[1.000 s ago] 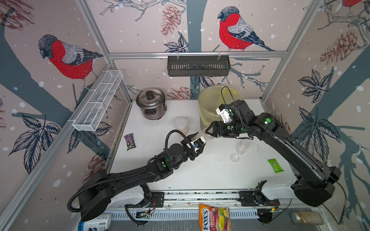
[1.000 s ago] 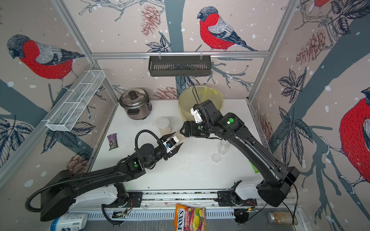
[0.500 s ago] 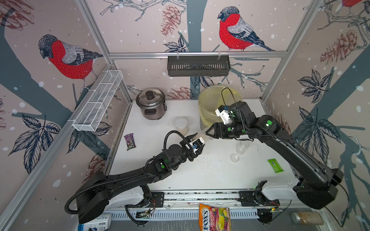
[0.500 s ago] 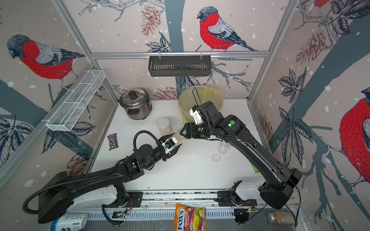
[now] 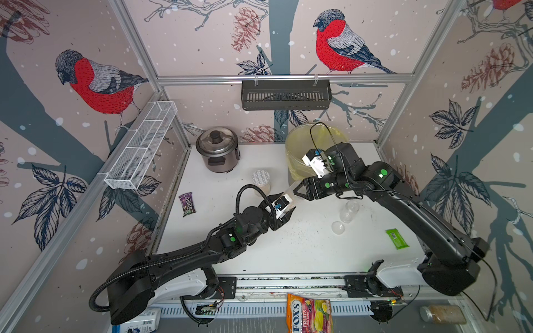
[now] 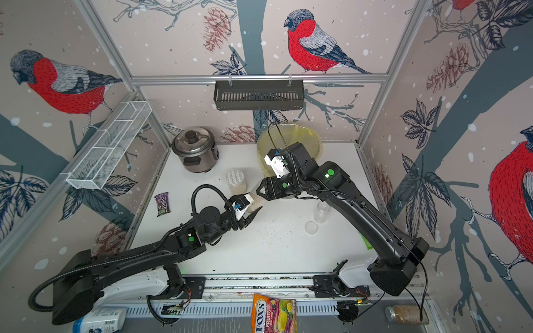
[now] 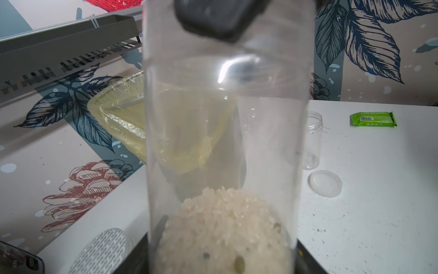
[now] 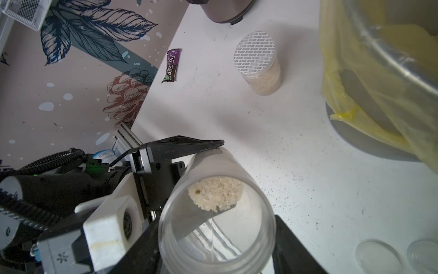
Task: Empty moldy rice from jars
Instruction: Unscrew the lid from the jar.
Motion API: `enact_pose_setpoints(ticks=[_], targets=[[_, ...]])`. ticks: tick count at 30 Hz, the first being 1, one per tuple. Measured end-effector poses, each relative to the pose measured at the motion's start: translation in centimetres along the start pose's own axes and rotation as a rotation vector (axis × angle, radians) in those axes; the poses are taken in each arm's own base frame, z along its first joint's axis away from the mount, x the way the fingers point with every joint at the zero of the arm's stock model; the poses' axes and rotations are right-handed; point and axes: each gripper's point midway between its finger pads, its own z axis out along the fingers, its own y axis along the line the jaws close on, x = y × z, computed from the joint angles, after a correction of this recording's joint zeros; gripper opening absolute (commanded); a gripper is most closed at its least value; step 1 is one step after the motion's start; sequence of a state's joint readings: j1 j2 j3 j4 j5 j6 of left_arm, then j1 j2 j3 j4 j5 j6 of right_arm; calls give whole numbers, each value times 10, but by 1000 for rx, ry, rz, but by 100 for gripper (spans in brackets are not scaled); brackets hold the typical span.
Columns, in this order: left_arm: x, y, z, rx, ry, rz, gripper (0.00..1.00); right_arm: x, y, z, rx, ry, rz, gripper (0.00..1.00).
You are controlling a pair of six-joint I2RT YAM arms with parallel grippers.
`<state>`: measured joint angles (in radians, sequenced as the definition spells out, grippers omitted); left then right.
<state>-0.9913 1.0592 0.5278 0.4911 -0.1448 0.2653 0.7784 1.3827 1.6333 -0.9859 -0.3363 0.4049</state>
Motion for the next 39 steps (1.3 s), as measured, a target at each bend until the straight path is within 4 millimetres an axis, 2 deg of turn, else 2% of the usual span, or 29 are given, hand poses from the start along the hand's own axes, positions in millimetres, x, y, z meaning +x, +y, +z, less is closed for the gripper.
enact_pose_setpoints(ticks=[6,10,15,21,26,30,35,39], targets=[[4,-4,-5,28,12,-23,35,4,8,4,-4,33,-202,52],[9,-9,-8,48,13,-27,34,12,11,5,-14,47,-362,59],[6,-10,-10,62,-2,-28,31,14,17,3,-51,43,-516,64],[8,-9,-13,52,-1,-28,29,13,20,7,-83,57,-628,70],[6,-11,-13,67,-10,-20,28,17,22,14,-113,77,-678,82],[5,-10,-13,64,-10,-21,27,9,20,1,-97,26,-691,87],[3,-10,-14,61,-15,-21,27,0,11,-20,-55,-55,-696,100],[0,-8,-15,55,-26,-22,27,-8,2,-39,0,-137,-662,100]])
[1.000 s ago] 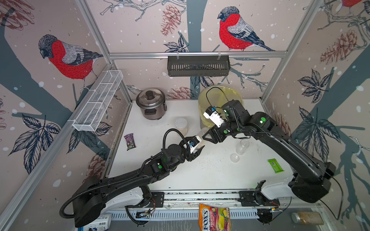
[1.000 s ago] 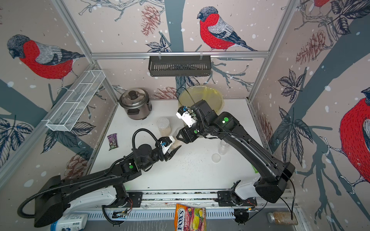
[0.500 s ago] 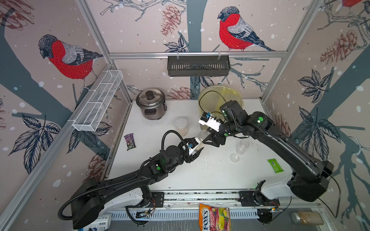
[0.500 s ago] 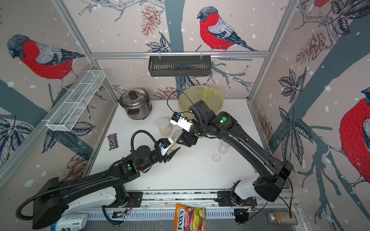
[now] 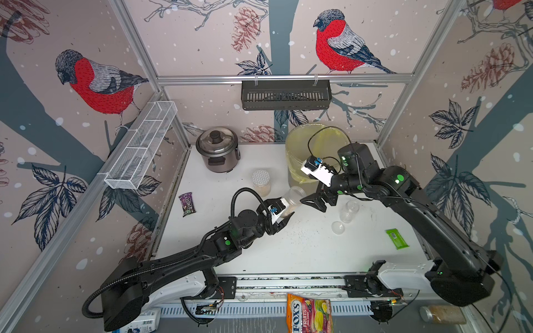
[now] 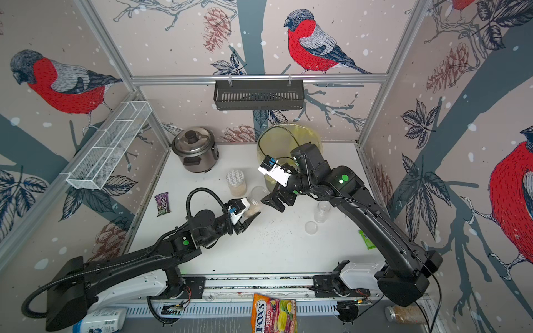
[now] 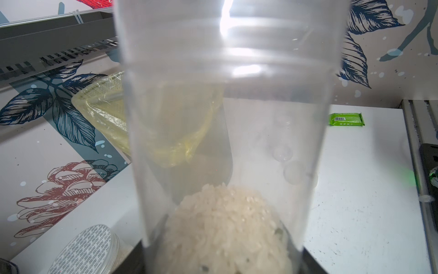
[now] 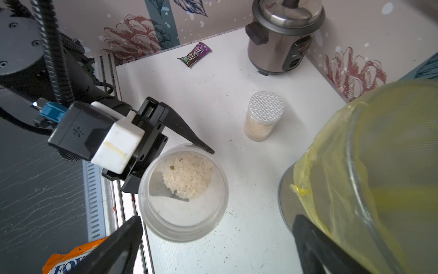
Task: Empty moldy rice from jars
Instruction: Unscrew the lid from the jar.
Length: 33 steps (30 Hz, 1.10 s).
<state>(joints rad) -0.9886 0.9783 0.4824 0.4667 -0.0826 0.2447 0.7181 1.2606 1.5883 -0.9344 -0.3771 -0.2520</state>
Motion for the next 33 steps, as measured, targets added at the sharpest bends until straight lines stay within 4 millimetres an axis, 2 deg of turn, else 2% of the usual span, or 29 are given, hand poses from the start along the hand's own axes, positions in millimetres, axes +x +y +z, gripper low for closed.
enact_pose_setpoints(ticks=[3,7,12,14,18,21,29,33], targets=[[-3,1,-1,-3,-9,14,29,-15,-14,-21,90,-86,104,100],[-10,6,-4,-28,-23,41,30,-39,-33,-46,203,-197,388,100],[-14,13,-3,-64,-34,54,30,-13,-14,-51,259,-213,698,100],[-15,15,-3,-74,-35,60,31,-3,-11,-48,305,-200,786,100],[-18,19,-3,-96,-48,64,31,4,6,-30,350,-172,858,100],[-16,19,-1,-98,-41,71,31,4,8,-23,372,-178,896,100],[-7,20,1,-117,-26,81,32,4,15,0,298,-189,1027,100],[1,19,4,-119,-7,85,32,-2,15,7,295,-173,1070,100]])
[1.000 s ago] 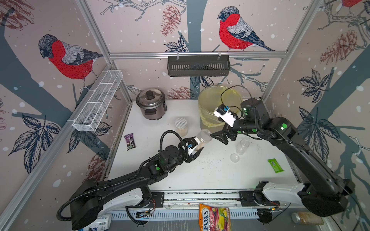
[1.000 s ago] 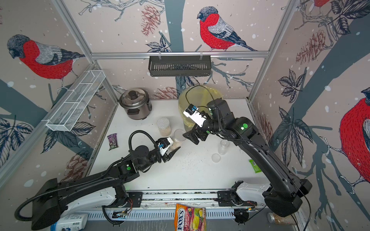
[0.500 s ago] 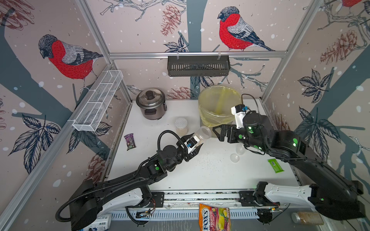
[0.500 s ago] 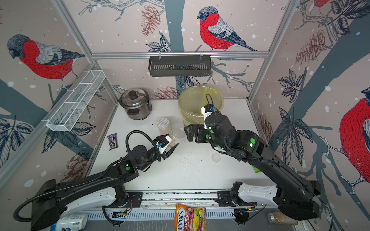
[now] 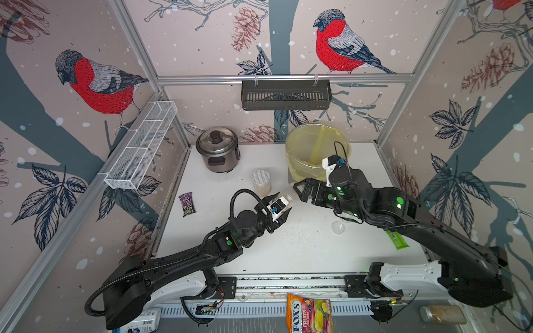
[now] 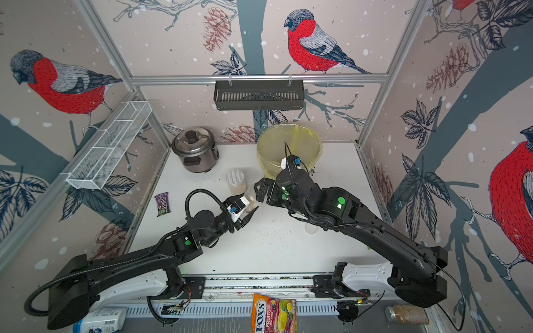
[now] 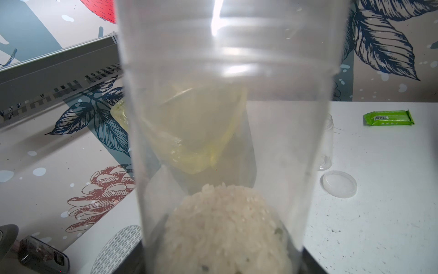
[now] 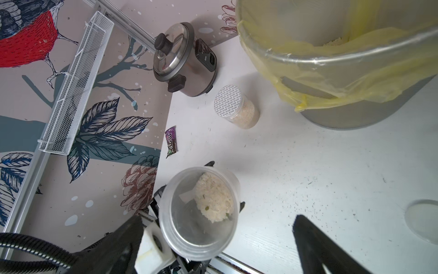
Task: Empty moldy rice from jars
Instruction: Unscrew the lid from the jar.
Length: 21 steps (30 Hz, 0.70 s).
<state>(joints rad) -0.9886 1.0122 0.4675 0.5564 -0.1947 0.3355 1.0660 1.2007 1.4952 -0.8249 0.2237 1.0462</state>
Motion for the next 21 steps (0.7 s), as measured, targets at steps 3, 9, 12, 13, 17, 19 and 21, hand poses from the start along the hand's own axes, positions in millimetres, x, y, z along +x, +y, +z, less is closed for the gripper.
enact_pose_setpoints(ticks=[3,9,12,13,17,19,21], targets=[[3,1,1,-8,12,4,32,14,-5,9,6,54,27,100],[6,1,1,-13,15,5,32,19,-1,16,-11,105,52,100],[7,1,1,-13,17,6,32,10,3,12,-28,85,43,100],[7,0,2,-12,20,7,31,9,3,12,-28,82,45,98],[8,0,2,-11,23,8,31,12,1,18,-22,111,49,94],[9,0,2,-12,24,8,31,14,2,21,-18,126,48,93],[10,0,1,-14,25,9,31,13,7,25,-15,138,42,92]])
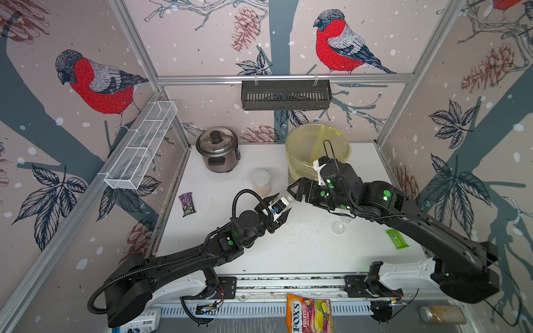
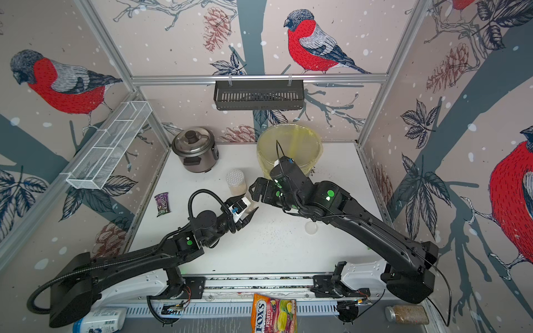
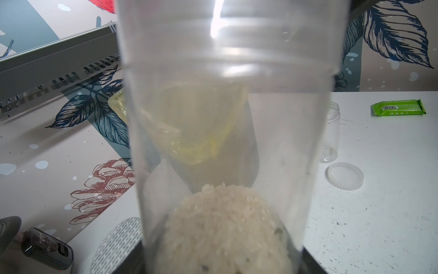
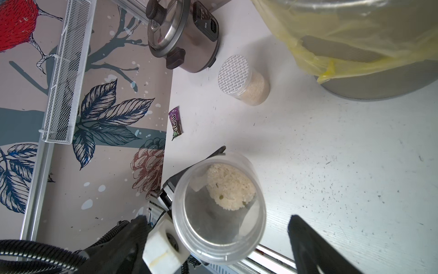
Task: Empty moldy rice from jars
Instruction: Unscrew the lid from the jar.
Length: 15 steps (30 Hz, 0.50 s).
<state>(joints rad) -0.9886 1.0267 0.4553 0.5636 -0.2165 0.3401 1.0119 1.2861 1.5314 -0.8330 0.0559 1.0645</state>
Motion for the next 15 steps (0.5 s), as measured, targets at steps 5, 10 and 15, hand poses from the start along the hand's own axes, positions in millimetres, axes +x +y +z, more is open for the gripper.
enact_pose_setpoints(ticks=[5,10,15], targets=[[1,0,0,-3,3,1,31,1,1,8,28,24,-25,89],[2,2,0,-14,8,1,31,4,-2,16,62,53,-51,87],[2,3,-1,-21,9,2,31,5,-1,15,65,65,-70,84]])
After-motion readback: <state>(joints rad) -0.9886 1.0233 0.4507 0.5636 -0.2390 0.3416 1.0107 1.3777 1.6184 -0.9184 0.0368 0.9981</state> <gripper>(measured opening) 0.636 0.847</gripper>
